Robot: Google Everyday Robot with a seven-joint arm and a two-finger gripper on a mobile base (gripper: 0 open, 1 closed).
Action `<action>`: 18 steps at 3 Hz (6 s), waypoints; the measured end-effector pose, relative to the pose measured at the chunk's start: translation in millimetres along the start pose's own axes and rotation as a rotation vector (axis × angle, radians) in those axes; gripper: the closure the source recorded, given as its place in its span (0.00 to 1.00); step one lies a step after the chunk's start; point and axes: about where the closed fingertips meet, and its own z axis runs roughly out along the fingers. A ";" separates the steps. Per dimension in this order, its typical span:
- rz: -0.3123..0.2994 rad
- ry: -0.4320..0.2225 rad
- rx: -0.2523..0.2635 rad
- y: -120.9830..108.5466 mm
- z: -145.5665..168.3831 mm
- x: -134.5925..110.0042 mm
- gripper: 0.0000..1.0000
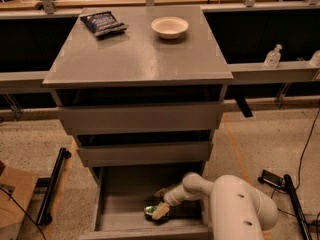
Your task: Pick green can from bottom drawer and place on counter
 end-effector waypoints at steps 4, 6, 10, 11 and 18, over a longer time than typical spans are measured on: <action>-0.028 -0.002 -0.091 37.2 -91.9 -27.6 1.00; -0.100 0.051 -0.131 68.2 -235.6 -68.6 1.00; -0.305 0.224 0.009 138.2 -318.5 -144.5 1.00; -0.397 0.291 0.042 179.0 -342.9 -181.7 1.00; -0.718 0.524 0.328 164.9 -562.2 -366.6 1.00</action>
Offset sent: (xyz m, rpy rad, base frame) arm -0.0173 -0.0027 0.0408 -0.0396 -0.0894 0.0142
